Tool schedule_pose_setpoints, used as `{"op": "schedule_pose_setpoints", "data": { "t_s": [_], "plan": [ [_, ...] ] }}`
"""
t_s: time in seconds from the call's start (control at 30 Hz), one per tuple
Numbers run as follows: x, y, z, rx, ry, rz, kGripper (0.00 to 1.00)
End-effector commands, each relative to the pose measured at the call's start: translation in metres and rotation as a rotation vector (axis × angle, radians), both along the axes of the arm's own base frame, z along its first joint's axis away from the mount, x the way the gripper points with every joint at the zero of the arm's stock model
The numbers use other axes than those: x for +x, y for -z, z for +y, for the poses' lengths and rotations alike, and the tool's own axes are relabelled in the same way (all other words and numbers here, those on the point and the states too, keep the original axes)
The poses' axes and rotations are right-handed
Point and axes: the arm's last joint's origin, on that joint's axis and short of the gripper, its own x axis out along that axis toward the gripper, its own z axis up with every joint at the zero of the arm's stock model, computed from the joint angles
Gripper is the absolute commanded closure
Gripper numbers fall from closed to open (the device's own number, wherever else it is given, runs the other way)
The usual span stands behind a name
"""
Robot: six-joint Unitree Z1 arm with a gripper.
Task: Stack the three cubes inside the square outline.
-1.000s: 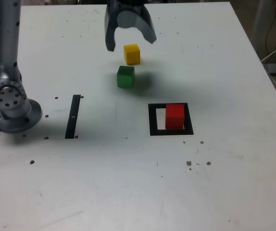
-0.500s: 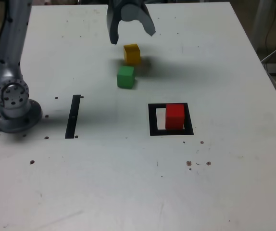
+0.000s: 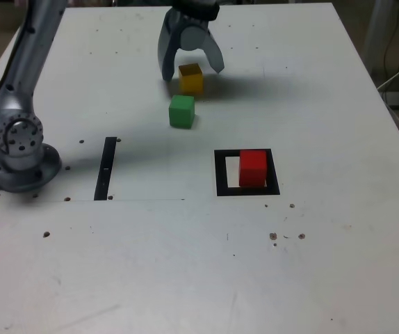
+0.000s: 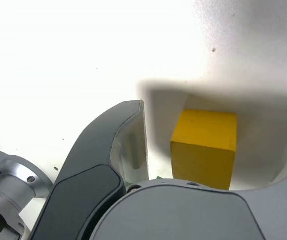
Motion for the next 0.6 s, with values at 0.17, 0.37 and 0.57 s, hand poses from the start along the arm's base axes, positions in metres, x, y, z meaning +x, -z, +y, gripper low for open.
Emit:
{"op": "schedule_pose_setpoints", "data": {
  "t_s": [0.17,0.37,0.57],
  "plan": [
    [0.002,0.009,0.001,-0.03,-0.006,0.005,0.24],
    [0.004,0.017,0.001,-0.034,-0.013,0.023,0.54],
    [0.008,0.014,-0.002,-0.022,-0.001,0.012,0.68]
  ]
}}
